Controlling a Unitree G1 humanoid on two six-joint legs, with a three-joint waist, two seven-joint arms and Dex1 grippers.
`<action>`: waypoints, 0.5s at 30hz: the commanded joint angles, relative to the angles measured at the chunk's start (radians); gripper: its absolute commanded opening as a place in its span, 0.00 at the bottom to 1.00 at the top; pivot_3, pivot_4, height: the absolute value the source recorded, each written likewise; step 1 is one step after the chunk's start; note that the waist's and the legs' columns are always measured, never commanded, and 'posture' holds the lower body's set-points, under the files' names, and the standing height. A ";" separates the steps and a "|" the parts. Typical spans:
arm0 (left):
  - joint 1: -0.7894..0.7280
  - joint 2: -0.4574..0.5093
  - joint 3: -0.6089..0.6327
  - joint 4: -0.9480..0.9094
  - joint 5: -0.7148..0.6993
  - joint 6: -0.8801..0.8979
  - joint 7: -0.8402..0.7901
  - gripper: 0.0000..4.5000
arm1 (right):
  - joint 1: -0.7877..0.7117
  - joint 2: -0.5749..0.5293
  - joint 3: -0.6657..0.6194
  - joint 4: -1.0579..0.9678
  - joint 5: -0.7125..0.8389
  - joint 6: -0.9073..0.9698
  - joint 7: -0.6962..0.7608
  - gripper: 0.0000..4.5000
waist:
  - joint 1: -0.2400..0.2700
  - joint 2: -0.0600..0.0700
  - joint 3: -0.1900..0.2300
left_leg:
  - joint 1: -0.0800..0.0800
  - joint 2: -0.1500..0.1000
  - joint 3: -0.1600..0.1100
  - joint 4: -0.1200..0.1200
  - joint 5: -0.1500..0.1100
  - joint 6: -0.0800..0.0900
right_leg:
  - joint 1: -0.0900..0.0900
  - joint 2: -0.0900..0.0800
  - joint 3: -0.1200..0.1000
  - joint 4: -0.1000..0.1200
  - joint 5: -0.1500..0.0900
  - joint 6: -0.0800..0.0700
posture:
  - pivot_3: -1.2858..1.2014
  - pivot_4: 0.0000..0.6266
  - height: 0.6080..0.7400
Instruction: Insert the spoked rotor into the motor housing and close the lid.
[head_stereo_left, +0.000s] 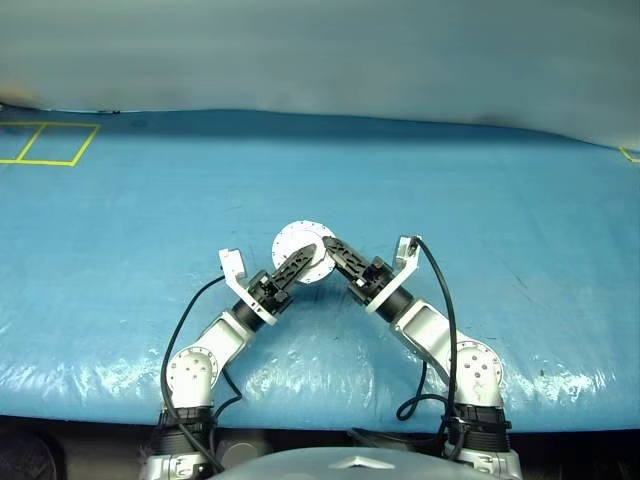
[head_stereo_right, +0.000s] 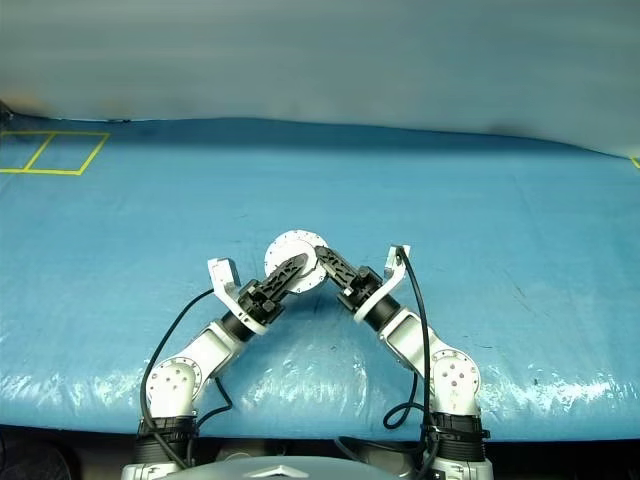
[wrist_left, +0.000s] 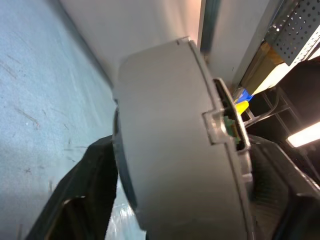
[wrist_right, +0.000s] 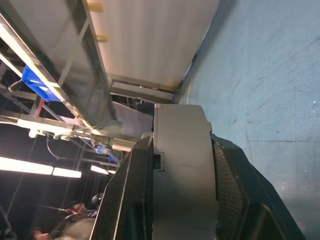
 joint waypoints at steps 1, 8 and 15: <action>-0.033 -0.005 0.006 0.001 0.002 0.002 0.030 0.60 | -0.031 0.013 0.012 -0.048 0.022 0.001 0.013 0.27 | 0.000 0.000 0.000 | 0.000 0.000 0.000 0.000 0.000 0.000 | 0.000 0.000 0.000 0.000 0.000 0.000 | 0.52 0.24 1.00; -0.038 -0.013 0.033 0.001 -0.112 0.084 0.061 0.58 | -0.040 0.015 0.011 -0.043 0.013 -0.002 0.015 0.27 | -0.002 0.000 0.000 | 0.000 0.000 0.000 0.001 0.000 0.000 | 0.000 0.000 0.000 0.000 0.000 0.000 | 0.52 0.24 1.00; -0.066 0.005 0.059 0.045 -0.164 0.158 0.126 0.58 | -0.038 0.019 0.017 -0.056 -0.047 -0.028 0.014 0.27 | -0.001 0.000 0.000 | 0.000 0.000 0.000 0.001 0.000 0.000 | 0.000 0.000 0.000 0.000 0.000 0.000 | 0.52 0.24 1.00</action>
